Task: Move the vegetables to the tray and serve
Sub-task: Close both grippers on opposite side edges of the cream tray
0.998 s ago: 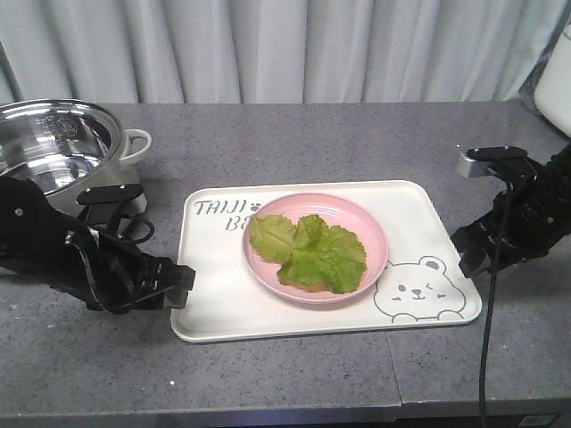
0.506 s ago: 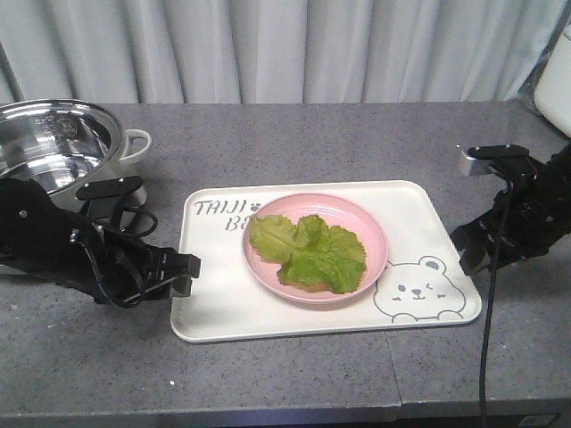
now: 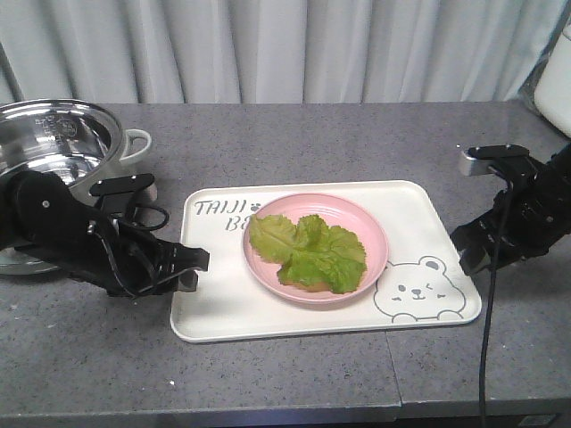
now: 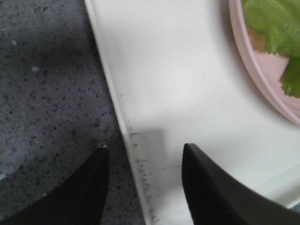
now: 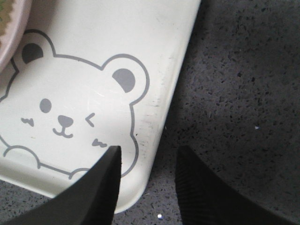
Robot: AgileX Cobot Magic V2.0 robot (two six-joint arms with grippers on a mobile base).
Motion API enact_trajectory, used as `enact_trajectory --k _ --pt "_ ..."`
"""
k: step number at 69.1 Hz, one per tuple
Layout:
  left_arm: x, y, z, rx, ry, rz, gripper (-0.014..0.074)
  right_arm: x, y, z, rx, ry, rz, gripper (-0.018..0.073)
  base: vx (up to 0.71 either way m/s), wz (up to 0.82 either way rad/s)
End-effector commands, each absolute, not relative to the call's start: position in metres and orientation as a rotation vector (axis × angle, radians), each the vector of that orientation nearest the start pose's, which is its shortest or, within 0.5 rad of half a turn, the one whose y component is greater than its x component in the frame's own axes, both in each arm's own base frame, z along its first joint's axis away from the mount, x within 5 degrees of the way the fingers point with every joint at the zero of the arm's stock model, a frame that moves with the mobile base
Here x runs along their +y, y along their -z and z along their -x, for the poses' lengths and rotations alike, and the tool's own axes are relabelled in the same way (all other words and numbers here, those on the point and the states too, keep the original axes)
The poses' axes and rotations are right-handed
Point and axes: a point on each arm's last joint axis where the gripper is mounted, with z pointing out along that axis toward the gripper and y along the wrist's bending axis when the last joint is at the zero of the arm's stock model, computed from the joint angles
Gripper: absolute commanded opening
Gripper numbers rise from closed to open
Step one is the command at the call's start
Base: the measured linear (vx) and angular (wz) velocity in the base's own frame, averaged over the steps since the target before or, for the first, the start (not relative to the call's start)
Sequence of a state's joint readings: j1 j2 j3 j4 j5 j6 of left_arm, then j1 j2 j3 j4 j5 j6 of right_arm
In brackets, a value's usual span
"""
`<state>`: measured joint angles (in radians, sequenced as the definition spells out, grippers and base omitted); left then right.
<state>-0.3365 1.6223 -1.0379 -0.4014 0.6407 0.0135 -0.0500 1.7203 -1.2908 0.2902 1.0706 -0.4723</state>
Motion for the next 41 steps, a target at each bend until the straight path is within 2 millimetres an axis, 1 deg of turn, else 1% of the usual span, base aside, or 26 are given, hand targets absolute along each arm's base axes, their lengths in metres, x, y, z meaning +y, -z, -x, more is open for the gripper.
enact_trajectory --k 1,21,28,41 --pt "-0.133 -0.244 -0.304 2.665 0.56 -0.111 0.0344 0.007 -0.268 -0.34 2.796 -0.297 0.432 0.0276 0.0 0.0" --pt "-0.136 -0.229 -0.305 2.753 0.575 -0.102 0.0344 0.005 -0.266 -0.341 2.8 -0.269 0.406 0.0276 0.0 0.0" --pt "-0.136 -0.229 -0.304 2.753 0.576 -0.103 0.0344 0.004 -0.258 -0.344 2.828 -0.264 0.395 0.0276 0.0 0.0" --pt "-0.136 -0.229 -0.304 2.751 0.576 -0.102 0.0344 0.007 -0.246 -0.349 2.849 -0.325 0.41 0.0276 0.0 0.0"
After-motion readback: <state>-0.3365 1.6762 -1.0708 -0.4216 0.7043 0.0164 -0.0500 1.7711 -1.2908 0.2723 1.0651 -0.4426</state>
